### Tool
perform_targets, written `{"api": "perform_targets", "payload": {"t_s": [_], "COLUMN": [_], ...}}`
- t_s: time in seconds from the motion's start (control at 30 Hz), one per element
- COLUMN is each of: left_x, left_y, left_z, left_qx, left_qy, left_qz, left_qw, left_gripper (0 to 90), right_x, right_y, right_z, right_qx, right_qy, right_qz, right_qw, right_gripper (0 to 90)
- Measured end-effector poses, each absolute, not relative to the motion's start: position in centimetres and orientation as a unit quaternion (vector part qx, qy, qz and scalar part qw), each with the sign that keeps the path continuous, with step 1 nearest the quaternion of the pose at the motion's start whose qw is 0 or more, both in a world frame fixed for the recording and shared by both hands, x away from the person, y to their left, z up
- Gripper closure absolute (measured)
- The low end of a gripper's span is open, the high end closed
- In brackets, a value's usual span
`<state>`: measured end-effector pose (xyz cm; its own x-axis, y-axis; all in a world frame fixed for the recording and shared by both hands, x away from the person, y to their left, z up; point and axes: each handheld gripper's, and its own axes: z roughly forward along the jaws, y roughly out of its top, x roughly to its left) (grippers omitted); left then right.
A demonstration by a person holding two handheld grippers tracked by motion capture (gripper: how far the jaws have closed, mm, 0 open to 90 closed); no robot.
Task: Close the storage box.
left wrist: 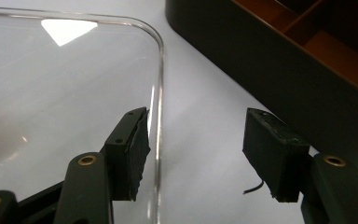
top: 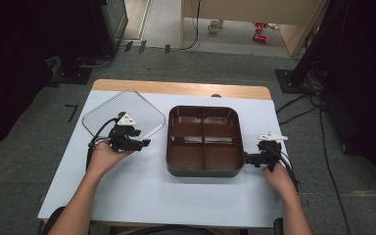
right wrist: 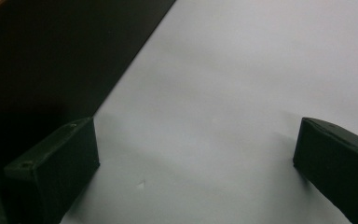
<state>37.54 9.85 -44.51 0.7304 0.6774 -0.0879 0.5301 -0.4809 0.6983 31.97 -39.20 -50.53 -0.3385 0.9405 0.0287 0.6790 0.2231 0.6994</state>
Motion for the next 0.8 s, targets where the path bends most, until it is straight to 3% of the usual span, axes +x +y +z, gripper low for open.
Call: {"api": "perform_targets", "payload": {"t_s": [0.8], "left_x": [42.1], "left_y": [13.3], "left_z": [-44.1], "left_qx": [0.828], "left_qy": [0.404], "left_qz": [0.125], "left_qw": [0.369], "left_gripper": [39.6], "right_x": [32.0], "right_y": [-39.2], "right_z": [-50.5], "right_qx": [0.537], "right_qy": [0.754], "right_qz": [0.317], "right_qw": [0.206], "right_gripper": [0.0]}}
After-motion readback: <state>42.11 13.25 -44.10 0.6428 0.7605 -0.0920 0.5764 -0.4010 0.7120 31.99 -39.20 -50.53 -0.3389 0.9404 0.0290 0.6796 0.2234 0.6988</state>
